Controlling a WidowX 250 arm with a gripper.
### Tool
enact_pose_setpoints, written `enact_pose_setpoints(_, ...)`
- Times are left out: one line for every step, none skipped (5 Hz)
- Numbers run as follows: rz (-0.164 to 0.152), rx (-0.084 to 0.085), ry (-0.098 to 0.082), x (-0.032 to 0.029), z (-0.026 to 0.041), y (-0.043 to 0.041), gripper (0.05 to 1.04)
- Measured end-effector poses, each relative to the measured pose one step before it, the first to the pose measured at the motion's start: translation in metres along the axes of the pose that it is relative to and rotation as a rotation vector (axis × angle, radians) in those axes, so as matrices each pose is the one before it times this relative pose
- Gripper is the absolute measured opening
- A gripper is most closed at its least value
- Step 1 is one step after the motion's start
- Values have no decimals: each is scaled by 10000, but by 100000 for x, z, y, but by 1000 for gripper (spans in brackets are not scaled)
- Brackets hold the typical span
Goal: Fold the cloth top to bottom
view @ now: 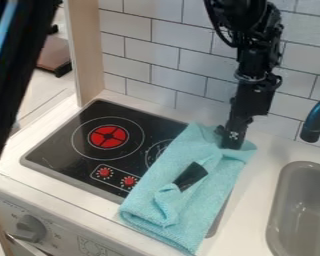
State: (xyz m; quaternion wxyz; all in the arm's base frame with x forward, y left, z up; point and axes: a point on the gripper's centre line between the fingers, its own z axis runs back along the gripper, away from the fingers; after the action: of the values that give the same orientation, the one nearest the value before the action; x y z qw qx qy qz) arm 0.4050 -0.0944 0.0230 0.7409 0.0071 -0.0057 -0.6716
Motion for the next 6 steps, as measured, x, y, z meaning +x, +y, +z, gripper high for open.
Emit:
enact_pose_setpoints(9, -68, 38, -16, -46, 23, 594)
enact_pose_setpoints(0, 0, 0, 60, 1, -21, 375)
enact_pose_setpoints(61, 87, -31, -112, 120, -129, 227)
enact_pose_setpoints(-1, 29, -11, -246, 307, -699, 94)
enact_pose_setpoints(-101, 248, -129, -161, 1536, -619, 59)
enact_pose_setpoints(-56, 328, -180, -177, 2171, -643, 55)
